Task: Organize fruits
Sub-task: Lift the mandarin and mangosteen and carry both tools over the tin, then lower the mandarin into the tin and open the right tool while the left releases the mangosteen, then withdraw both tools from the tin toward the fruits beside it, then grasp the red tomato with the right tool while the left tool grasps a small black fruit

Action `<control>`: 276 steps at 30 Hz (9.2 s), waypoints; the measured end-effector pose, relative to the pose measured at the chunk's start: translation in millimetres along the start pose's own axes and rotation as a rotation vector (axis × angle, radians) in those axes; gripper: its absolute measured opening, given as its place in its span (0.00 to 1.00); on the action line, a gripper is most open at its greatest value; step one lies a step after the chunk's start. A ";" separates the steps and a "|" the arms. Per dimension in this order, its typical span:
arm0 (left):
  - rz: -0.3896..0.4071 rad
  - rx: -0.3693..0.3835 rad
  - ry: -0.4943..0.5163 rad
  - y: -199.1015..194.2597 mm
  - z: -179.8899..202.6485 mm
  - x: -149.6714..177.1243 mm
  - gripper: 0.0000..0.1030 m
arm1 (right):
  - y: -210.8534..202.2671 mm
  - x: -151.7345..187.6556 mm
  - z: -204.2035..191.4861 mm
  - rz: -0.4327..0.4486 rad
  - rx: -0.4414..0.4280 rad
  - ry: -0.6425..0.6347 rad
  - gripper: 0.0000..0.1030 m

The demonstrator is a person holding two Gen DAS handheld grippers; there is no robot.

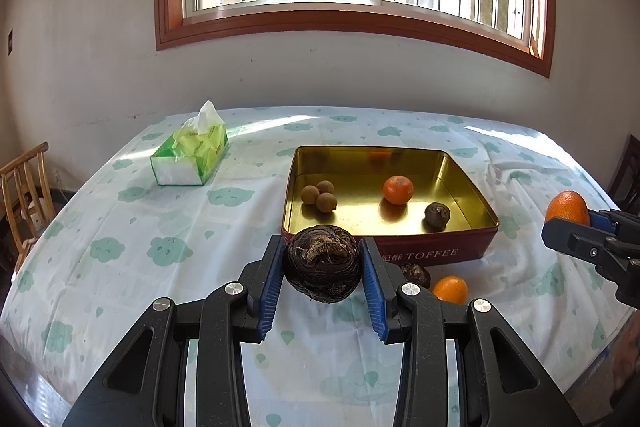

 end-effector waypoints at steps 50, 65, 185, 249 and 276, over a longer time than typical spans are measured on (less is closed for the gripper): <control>-0.025 0.005 0.024 79.7 5.9 -38.9 0.37 | 85.2 -33.3 22.7 -0.065 -0.028 0.055 0.37; -0.036 0.014 0.033 104.6 7.2 -42.8 0.37 | 103.3 -37.7 29.0 -0.079 -0.032 0.070 0.37; -0.075 0.022 0.045 175.7 -7.4 -55.8 0.37 | 196.9 -60.0 67.2 -0.153 0.022 0.109 0.37; -0.036 -0.064 -0.064 24.5 -96.2 47.2 0.73 | 139.1 28.8 -55.8 -0.252 -0.245 -0.297 0.36; -0.253 0.158 -0.022 108.4 -10.5 33.8 0.42 | 68.6 39.7 83.0 -0.147 0.045 0.082 0.25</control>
Point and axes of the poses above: each gripper's, at about its wrist camera, not at the fingertips, and y roughly the way its jaws point, z to its right, x to its underside, the point moved 3 cm from there along y, roughly the way its jaws point, and after that the axes turned 2 degrees about x, right-handed, at the moved point
